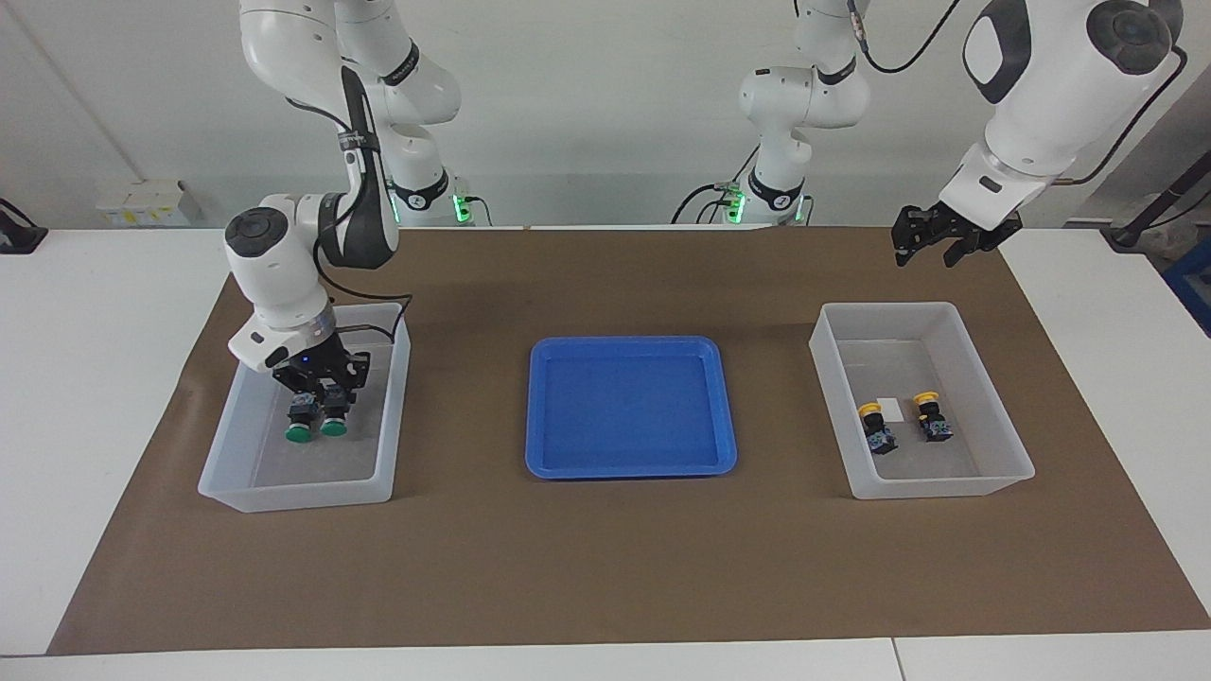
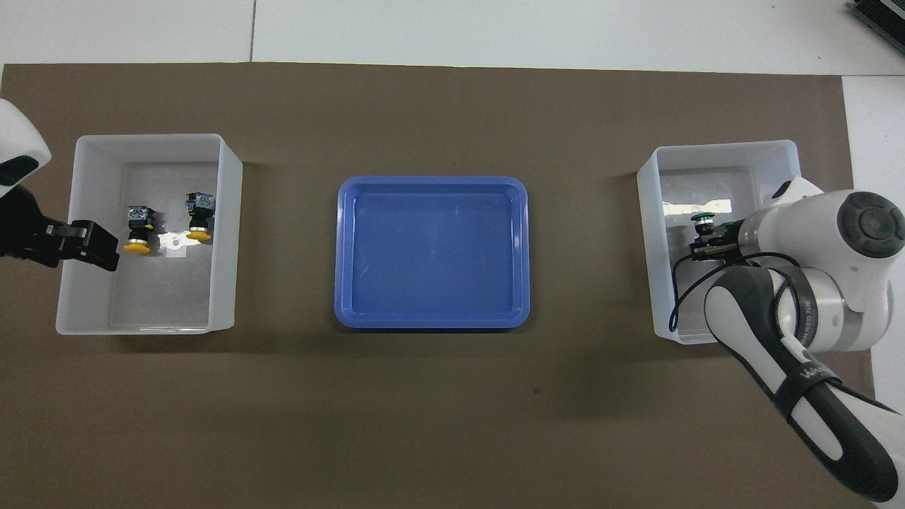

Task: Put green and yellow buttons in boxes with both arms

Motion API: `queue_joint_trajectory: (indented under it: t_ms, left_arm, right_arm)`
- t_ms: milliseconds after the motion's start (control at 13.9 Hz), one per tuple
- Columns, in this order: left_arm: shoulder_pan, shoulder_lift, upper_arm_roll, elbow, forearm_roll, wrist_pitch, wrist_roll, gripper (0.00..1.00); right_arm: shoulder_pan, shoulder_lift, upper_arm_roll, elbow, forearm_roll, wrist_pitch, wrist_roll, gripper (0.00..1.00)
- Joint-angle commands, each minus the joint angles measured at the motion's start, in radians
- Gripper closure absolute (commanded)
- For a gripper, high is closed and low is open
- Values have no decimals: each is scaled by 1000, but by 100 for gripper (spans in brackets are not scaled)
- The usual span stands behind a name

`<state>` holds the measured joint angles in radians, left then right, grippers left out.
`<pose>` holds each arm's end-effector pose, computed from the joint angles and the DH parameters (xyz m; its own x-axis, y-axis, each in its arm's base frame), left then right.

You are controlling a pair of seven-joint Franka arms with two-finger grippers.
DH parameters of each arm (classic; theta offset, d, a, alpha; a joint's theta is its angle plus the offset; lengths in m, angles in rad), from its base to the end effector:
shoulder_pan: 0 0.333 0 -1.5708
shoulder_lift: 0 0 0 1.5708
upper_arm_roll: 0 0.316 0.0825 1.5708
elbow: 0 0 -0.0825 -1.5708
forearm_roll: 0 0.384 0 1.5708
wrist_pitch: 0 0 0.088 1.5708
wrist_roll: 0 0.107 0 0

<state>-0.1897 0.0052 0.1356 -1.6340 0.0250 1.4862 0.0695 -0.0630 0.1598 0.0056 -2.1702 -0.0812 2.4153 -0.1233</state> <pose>0.5429 -0.0267 0.5855 0.9807 -0.1204 -0.1537 -0.1242 -0.9921 -0.0150 0.5629 -0.0328 0.3283 0.9891 0.1261 0.0757 0.1211 -0.9903 0.0678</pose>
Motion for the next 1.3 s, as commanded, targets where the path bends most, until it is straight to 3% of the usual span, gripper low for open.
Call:
queue_joint_trajectory:
  t_ms: [0,216,360,504,576,792,1080,1224]
  left_arm:
    - [1,-48,1,-50,26,40,-8,0]
    - [55,-42,7,-47,24,130,0,0]
    - [58,-31,7,-20,16,125,-2,0]
    - [64,-28,10,-7,6,97,4,0]
    - [76,-18,10,9,-12,94,4,0]
    - [107,30,10,110,-16,-4,6,0]
    - [111,45,9,137,-14,-46,9,0]
    - [112,77,10,198,-14,-82,10,0]
  right_arm:
    - [-18,1,11,-14,21,27,-33,49]
    - [-23,1,11,-10,21,24,-33,40]
    - [-40,-3,11,-4,21,11,-29,33]
    - [-41,-31,11,0,21,1,-18,16]
    - [-41,-49,11,1,21,-8,10,3]
    - [-37,-109,13,12,23,-51,100,0]
    - [-26,-169,22,99,23,-220,189,0]
    - [-26,-197,22,169,24,-325,192,0]
